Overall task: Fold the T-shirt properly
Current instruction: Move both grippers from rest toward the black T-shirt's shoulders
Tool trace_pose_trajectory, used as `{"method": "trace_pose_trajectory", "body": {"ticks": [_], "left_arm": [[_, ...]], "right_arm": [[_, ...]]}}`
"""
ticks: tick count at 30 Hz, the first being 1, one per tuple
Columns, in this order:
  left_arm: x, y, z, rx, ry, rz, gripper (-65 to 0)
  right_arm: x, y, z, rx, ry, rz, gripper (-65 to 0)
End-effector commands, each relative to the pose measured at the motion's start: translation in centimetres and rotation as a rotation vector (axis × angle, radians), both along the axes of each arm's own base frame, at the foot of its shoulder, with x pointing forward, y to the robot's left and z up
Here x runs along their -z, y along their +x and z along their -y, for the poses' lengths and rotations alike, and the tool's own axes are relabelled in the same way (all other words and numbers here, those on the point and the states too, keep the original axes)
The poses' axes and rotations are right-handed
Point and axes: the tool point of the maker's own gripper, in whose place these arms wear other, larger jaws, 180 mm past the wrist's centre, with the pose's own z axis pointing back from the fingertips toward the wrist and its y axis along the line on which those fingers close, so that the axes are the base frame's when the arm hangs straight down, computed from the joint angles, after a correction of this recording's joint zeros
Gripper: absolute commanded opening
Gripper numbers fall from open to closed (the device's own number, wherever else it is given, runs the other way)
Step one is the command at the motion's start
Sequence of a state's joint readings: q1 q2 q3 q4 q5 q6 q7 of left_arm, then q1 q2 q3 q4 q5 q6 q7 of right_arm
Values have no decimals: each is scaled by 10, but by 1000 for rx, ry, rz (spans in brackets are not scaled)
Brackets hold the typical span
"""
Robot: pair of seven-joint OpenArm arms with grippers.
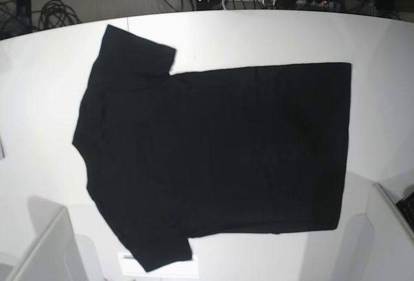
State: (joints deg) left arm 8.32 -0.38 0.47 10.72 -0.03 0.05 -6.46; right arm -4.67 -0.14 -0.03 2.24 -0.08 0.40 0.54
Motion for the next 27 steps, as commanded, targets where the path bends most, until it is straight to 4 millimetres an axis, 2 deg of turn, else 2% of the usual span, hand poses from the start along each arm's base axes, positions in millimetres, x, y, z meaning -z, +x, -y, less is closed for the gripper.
{"method": "trace_pose_trajectory", "body": {"ticks": [1, 9, 11, 13, 15, 16, 17, 23, 27], "left_arm": [[0, -5, -3, 10, 8, -5, -314], [-1, -5, -9, 4, 17, -5, -319], [-1, -5, -10, 7, 19, -5, -347], [-1, -6, -10, 10, 19, -7, -425], [-1, -6, -10, 4, 19, -6, -535], [-1, -7, -11, 1, 21, -8, -606], [-1, -9, -12, -6, 22, -11, -650], [-1, -17, -12, -9, 22, -23, -650], [-1, -17, -12, -12, 23, -24, -650]], "right_arm": [[0, -2, 2, 3, -8, -4, -650], [0, -2, 3, 0, -10, -4, -650], [0, -2, 3, -3, -9, -4, -650], [0, 3, 4, -3, -11, 9, -650], [0, 6, 4, -5, -12, 29, -650], [0, 12, 5, -6, -13, 54, -650], [0, 18, 4, -6, -13, 77, -650], [0, 18, 4, -8, -14, 85, -650], [-1, 14, 14, -10, -28, 63, -650]]}}
